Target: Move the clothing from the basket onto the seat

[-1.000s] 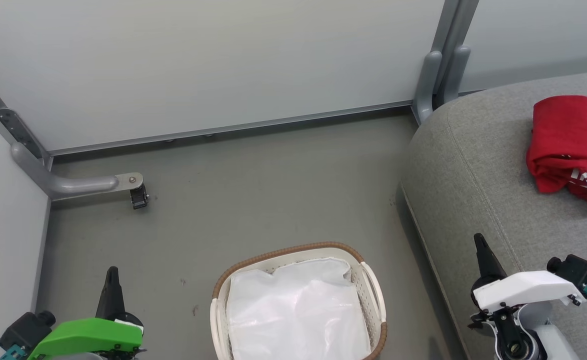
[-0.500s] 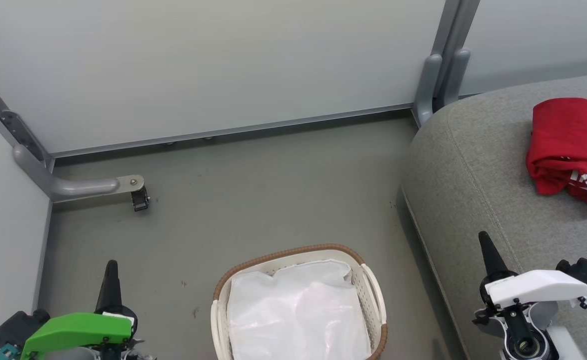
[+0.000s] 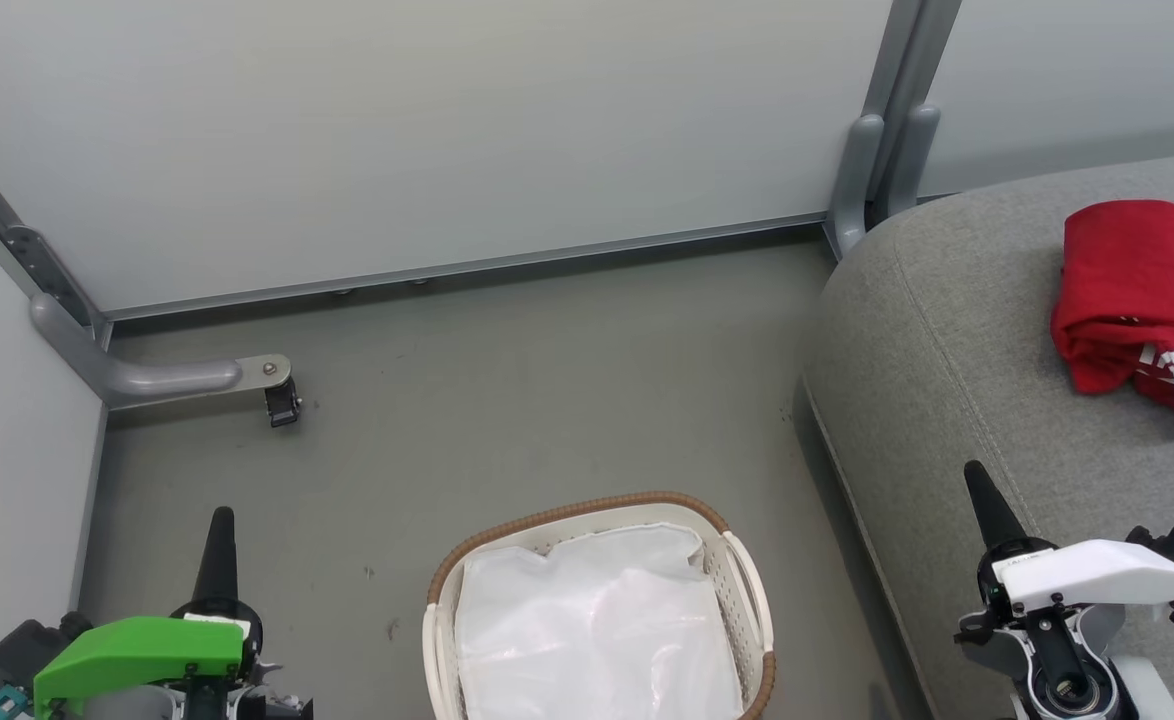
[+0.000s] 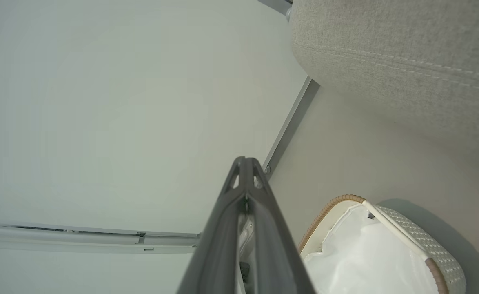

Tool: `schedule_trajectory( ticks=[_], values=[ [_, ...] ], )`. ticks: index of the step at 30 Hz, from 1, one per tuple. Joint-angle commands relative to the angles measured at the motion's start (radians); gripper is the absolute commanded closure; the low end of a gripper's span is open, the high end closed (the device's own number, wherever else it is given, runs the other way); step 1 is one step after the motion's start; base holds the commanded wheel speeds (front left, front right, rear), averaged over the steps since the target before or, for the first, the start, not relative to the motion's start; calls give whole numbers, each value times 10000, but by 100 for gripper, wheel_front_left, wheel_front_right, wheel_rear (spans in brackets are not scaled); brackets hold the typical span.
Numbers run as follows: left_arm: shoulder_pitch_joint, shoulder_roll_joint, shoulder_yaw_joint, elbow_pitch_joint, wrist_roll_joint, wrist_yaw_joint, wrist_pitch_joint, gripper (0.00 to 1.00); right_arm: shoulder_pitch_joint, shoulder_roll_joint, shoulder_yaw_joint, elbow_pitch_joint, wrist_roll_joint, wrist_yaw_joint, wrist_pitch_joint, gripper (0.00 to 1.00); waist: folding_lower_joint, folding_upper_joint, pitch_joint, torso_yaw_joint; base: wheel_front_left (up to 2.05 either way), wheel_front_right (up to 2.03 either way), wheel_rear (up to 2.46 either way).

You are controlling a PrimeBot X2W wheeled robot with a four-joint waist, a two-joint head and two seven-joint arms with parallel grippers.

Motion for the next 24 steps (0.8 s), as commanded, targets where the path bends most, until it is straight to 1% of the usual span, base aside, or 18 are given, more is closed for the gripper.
schedule_trajectory(
  ticks=[1, 24],
  values=[
    [-256, 75, 43, -113, -262, -32, 68, 100, 53, -58, -67, -139, 256, -6, 71, 100, 0, 0, -9, 2, 0, 0, 0],
    [-403, 85, 174, -250, -2049, -86, 579, 100, 215, -62, -347, -471, 1966, -6, 585, 100, 0, 0, -140, 24, 0, 0, 0]
  ],
)
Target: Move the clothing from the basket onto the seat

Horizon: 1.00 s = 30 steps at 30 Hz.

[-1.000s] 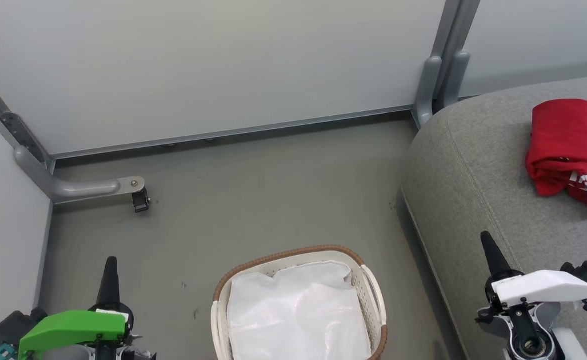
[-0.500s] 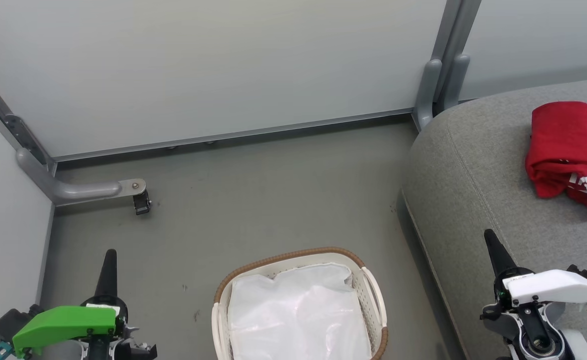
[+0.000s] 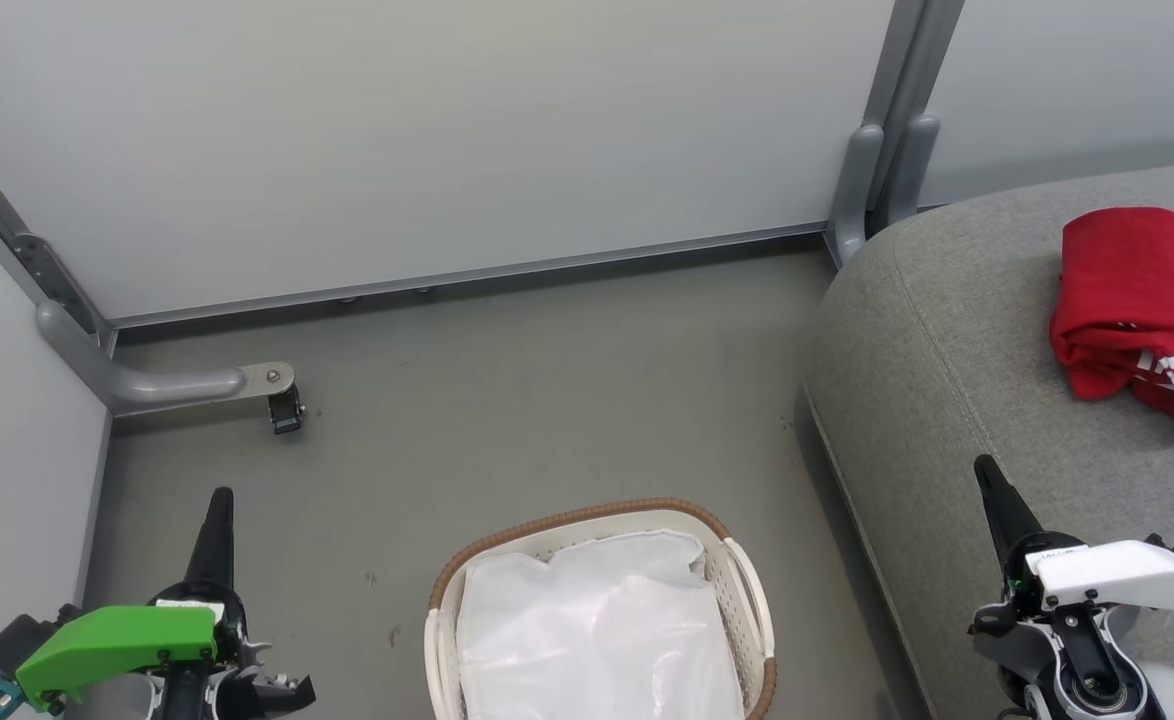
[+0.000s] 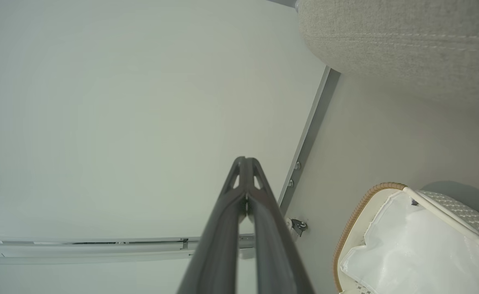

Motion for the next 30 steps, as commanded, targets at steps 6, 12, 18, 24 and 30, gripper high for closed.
schedule_trajectory(
  ticks=[6, 12, 18, 24, 30],
  values=[
    [-247, 73, 85, -108, -553, -75, 165, 100, 128, -58, -113, -165, 536, -5, 166, 100, 0, 0, -36, 6, 0, 0, 0],
    [-263, 76, 111, -138, -985, -89, 282, 100, 171, -59, -176, -244, 938, -6, 293, 100, 0, 0, -72, 12, 0, 0, 0],
    [-309, 77, 138, -164, -1358, -91, 385, 100, 208, -60, -233, -308, 1311, -5, 400, 100, 0, 0, -106, 18, 0, 0, 0],
    [-319, 80, 158, -188, -1736, -97, 480, 100, 234, -60, -292, -376, 1642, -5, 506, 100, 0, 0, -140, 24, 0, 0, 0],
    [-310, 79, 157, -184, -1754, -100, 513, 100, 239, -60, -294, -380, 1683, -5, 502, 100, 0, 0, -148, 25, 0, 0, 0]
  ],
)
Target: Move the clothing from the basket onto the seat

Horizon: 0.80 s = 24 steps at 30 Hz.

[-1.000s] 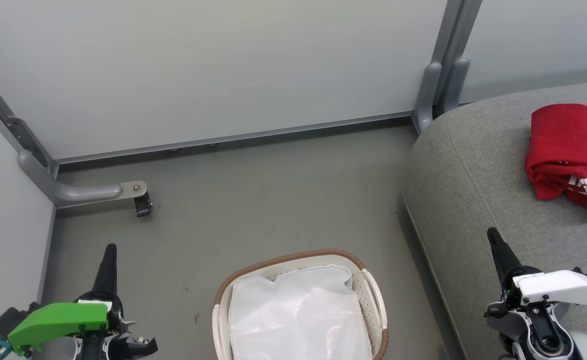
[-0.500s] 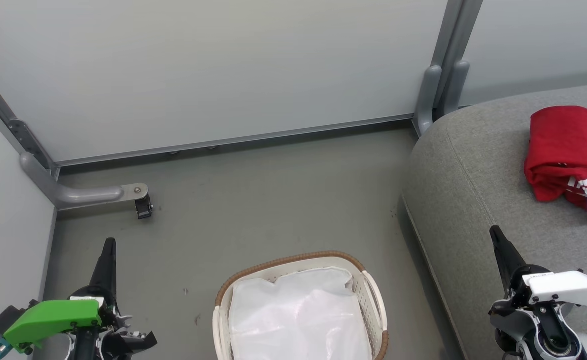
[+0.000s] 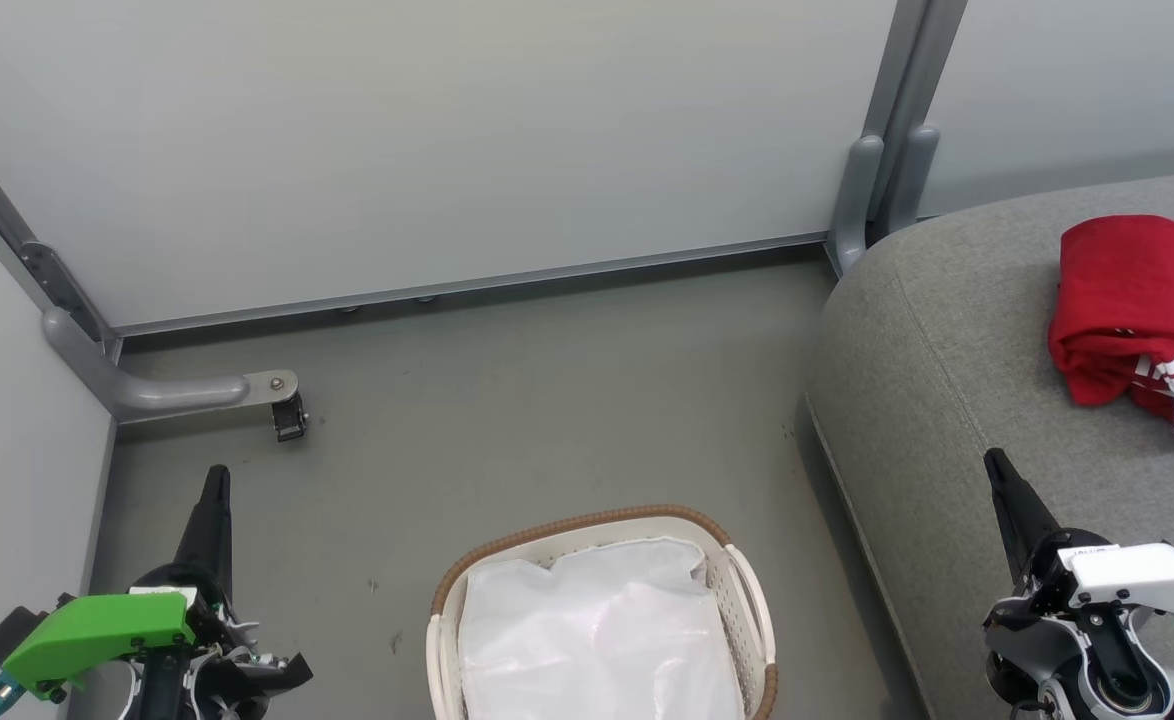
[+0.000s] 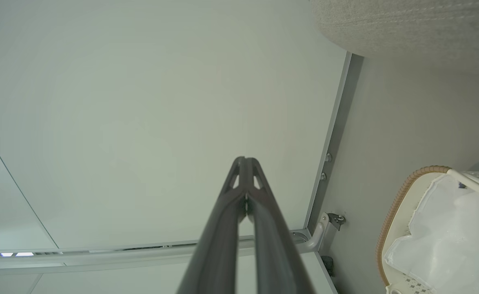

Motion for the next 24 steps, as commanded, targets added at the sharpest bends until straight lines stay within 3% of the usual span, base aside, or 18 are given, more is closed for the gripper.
schedule_trajectory(
  ticks=[1, 24],
  values=[
    [-105, 66, 25, -20, -32, -60, 45, 100, 111, -55, -22, -32, 36, -3, 17, 100, 0, 0, 0, 0, 0, 0, 0],
    [-104, 66, 23, -20, -33, -60, 44, 100, 110, -55, -20, -32, 36, -3, 15, 100, 0, 0, 0, 0, 0, 0, 0]
  ],
)
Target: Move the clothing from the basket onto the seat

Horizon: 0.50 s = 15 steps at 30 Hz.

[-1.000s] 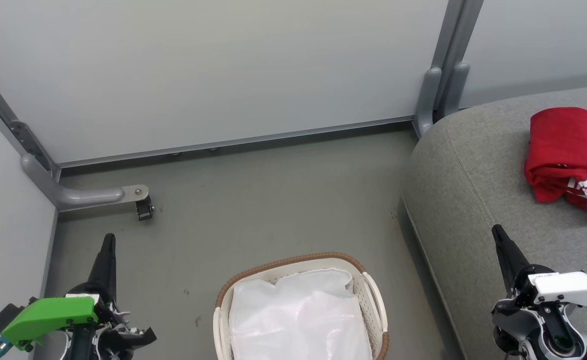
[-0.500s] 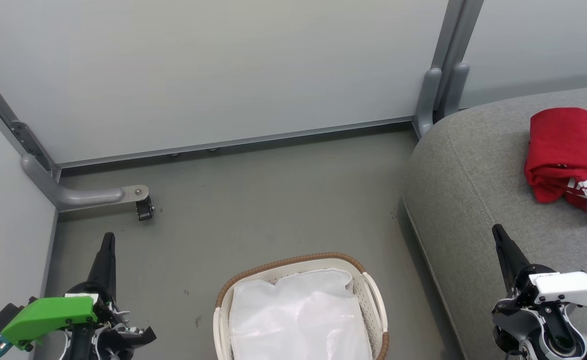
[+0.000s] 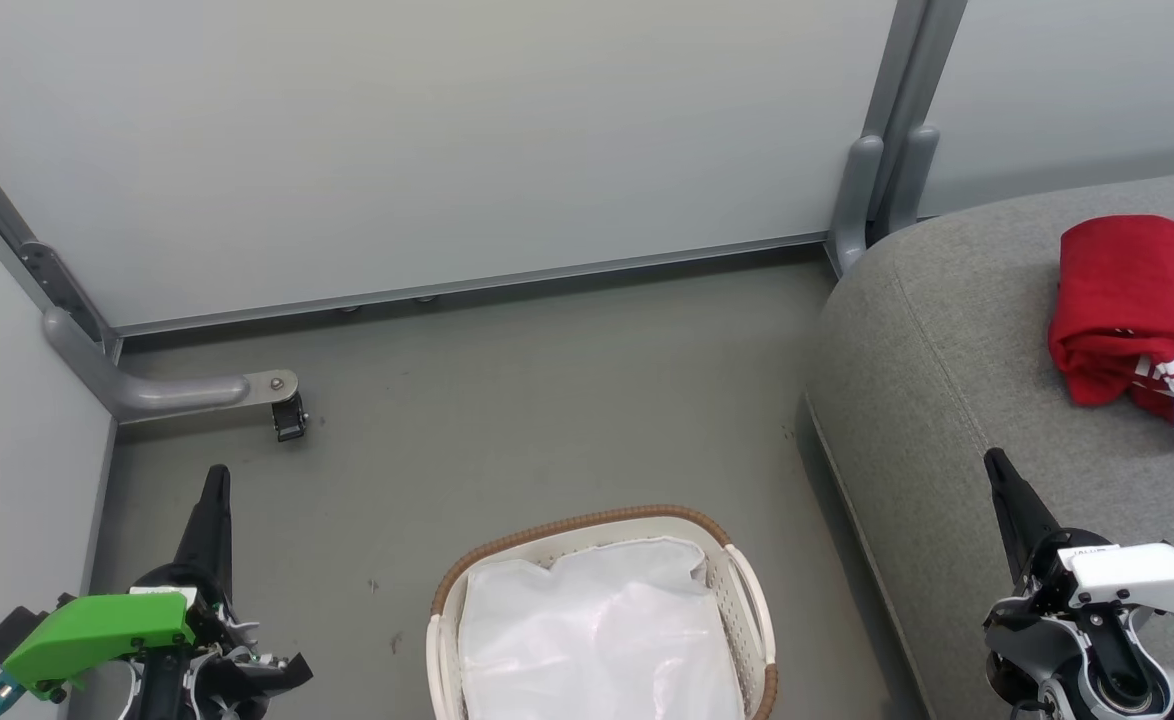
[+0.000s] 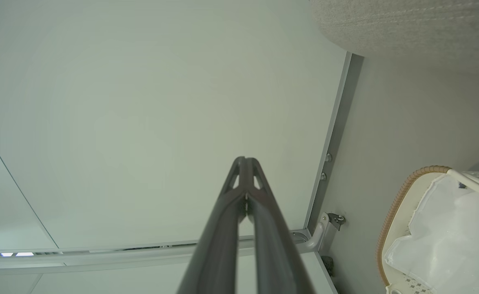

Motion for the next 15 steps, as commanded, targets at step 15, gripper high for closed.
schedule_trajectory(
  ticks=[15],
  values=[
    [-103, 66, 23, -19, -30, -60, 41, 100, 110, -55, -18, -30, 39, -3, 14, 100, 0, -1, 0, 0, 0, 0, 0]
  ],
)
